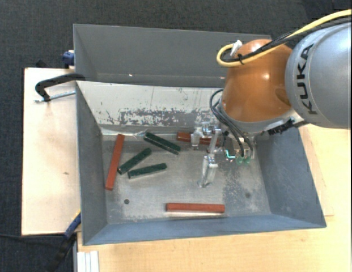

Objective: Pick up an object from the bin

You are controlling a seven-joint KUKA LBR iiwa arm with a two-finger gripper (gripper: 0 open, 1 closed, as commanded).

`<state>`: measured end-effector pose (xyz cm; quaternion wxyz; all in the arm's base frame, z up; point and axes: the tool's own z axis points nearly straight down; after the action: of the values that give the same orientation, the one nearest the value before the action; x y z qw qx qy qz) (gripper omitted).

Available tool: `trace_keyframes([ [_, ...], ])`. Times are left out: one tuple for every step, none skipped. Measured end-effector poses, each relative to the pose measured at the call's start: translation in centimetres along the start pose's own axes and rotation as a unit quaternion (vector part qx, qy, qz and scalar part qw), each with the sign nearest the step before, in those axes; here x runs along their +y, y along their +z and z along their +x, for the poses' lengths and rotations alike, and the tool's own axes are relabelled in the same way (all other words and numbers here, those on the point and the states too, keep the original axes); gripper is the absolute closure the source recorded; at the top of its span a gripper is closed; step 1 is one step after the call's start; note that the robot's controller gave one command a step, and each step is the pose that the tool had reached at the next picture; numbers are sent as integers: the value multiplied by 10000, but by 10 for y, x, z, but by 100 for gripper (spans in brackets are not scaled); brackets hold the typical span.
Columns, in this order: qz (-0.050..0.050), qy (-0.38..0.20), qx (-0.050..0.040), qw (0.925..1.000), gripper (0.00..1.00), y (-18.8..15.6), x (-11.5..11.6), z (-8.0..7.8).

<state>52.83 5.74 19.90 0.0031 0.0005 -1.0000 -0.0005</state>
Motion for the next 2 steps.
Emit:
trace_keyframes([
  [-3, 5, -38, 10000, 0, -4, 0, -2],
  [-5, -13, -58, 10000, 0, 75, -1, 19],
])
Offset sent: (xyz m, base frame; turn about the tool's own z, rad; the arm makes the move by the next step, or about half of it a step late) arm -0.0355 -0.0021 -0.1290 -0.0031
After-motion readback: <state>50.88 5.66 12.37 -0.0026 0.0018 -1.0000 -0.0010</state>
